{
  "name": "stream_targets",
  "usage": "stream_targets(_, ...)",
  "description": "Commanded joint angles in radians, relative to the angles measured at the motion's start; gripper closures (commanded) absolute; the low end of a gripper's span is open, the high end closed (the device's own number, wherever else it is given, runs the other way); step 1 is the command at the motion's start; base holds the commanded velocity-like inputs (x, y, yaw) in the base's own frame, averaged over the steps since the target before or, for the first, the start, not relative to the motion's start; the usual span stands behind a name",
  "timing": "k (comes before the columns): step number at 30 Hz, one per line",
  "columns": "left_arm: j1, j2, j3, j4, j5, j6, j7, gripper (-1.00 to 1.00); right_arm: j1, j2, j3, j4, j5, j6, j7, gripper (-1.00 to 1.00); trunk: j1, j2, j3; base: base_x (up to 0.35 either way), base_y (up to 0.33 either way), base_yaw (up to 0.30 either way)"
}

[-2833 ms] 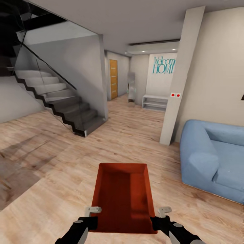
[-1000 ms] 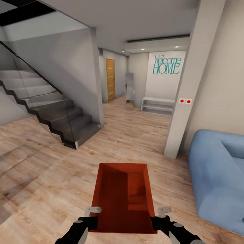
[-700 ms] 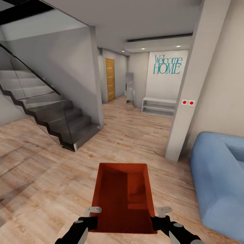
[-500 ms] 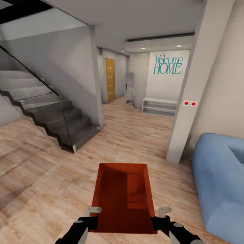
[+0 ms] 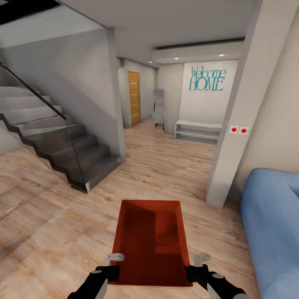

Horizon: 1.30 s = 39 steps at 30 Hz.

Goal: Move the two storage containers from the living room to the garage. In the garage, place one container on the floor and stack the other container on top of it (either order is fine).

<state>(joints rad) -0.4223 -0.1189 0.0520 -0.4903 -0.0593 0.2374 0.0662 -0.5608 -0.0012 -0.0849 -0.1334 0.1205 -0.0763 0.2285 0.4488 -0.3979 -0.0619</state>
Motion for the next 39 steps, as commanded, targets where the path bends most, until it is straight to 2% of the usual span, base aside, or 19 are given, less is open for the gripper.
stream_targets(1,-0.001,0.052,0.056,-0.002,0.006,0.006,0.0,1.0,-0.001,-0.008,0.014,-0.001,0.001,-0.005,0.037,1.0,0.001,-0.002,-0.002,0.327,0.0,-0.158)
stream_targets(13,-0.001,0.051,0.055,0.001,0.006,0.006,0.0,1.0,-0.001,-0.008,0.014,-0.001,0.001,-0.005,0.037,1.0,0.001,-0.002,-0.002,0.327,0.0,-0.247)
stream_targets(39,-0.001,0.051,0.055,0.002,0.006,0.005,0.0,1.0,-0.001,-0.008,0.014,-0.001,-0.001,-0.007,0.037,1.0,0.001,-0.002,-0.002,0.327,0.0,-0.007)
